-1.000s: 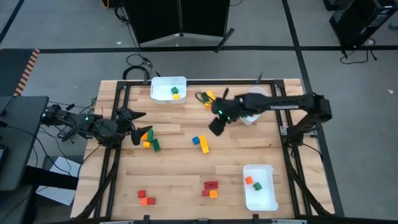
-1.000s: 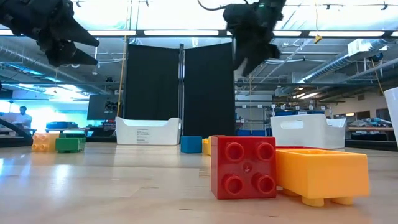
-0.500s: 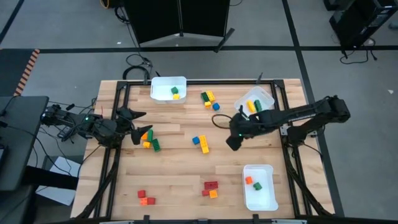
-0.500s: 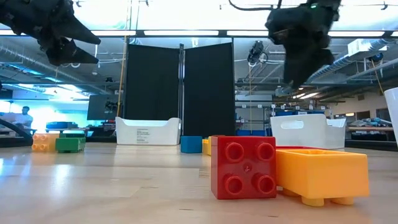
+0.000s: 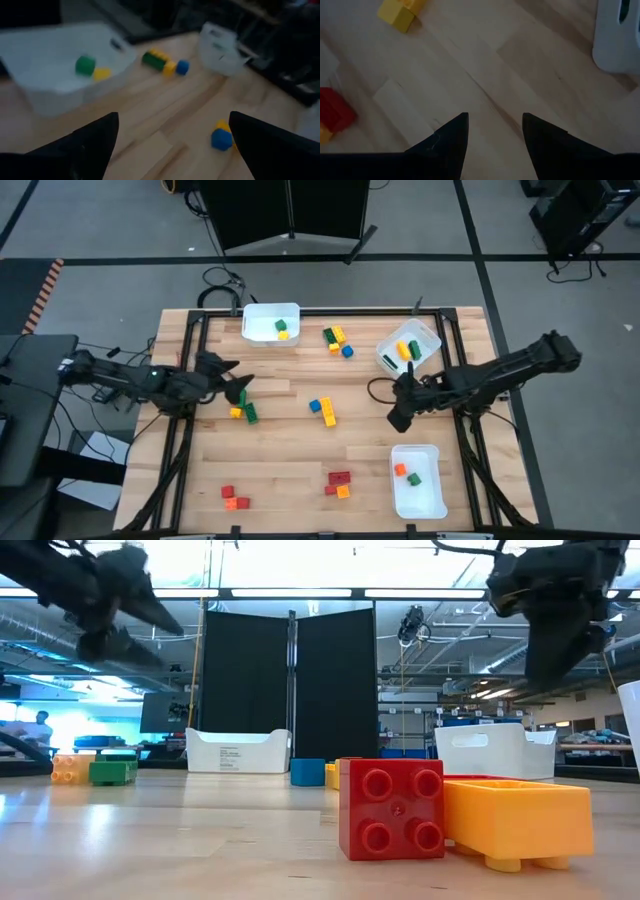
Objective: Sort blocks by size
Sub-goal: Put the green 8 stud gamepiece into the top right white bin
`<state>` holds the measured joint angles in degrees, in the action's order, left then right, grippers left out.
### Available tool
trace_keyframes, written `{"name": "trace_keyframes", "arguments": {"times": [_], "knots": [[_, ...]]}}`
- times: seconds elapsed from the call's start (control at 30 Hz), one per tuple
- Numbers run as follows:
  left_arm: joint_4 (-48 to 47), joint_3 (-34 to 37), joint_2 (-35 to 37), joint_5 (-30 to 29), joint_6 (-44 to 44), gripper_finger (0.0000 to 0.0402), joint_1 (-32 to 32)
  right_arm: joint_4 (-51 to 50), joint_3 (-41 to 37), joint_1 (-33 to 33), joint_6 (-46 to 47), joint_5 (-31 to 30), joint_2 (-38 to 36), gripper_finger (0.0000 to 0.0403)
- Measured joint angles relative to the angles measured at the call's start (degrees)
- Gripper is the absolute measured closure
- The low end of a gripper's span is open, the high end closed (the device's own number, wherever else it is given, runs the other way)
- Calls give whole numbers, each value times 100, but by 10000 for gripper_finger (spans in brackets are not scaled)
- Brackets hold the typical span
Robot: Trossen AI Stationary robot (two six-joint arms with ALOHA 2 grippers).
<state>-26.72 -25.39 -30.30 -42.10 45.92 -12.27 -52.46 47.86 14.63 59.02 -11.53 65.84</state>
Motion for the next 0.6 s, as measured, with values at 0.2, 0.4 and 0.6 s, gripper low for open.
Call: {"name": "trace_keyframes", "arguments": {"times": [0.2,0.4,0.6], "knots": [[-404,-14,-617,1297,936,16,819,11,-171,111,86,-8,-276,204],[-1243,-414,-1195,2210,931,25,1472,19,-171,125,54,-105,-334,204],[-2001,-1002,-1879,2467,676,27,1920,32,-171,127,31,-107,-332,205]]}}
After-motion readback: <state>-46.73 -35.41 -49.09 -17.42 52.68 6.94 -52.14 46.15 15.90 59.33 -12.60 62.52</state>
